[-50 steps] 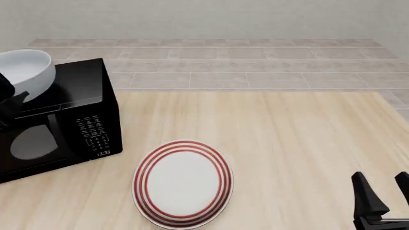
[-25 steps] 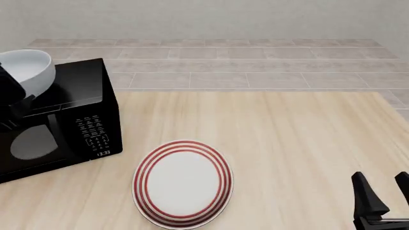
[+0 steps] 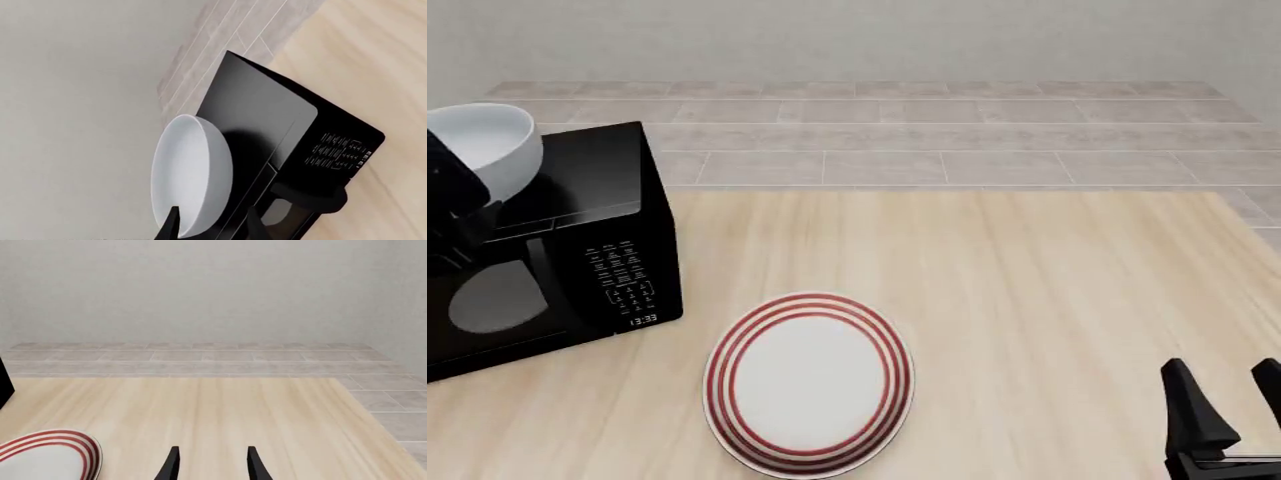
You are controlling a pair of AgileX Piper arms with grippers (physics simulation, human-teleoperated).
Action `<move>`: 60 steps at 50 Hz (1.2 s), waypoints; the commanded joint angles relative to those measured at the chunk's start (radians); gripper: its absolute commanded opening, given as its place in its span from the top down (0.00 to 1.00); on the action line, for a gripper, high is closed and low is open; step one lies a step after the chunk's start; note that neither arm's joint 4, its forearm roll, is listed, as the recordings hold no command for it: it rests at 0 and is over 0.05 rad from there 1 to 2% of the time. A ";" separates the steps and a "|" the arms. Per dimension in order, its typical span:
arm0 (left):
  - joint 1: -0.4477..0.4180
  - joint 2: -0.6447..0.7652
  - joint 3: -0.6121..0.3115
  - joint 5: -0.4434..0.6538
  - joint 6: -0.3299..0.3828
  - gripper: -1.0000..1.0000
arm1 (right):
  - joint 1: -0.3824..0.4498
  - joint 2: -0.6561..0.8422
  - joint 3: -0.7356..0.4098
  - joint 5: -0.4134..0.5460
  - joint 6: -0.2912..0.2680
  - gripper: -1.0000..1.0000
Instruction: Pick up the white bowl and put it on the plate.
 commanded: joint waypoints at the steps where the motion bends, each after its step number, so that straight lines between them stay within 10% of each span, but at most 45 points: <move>1: 0.018 0.022 -0.004 -0.018 0.001 0.00 | -0.001 -0.005 0.000 0.006 0.000 0.00; 60: 0.055 0.112 -0.027 -0.075 -0.008 0.00 | -0.001 -0.005 0.000 0.006 0.000 0.00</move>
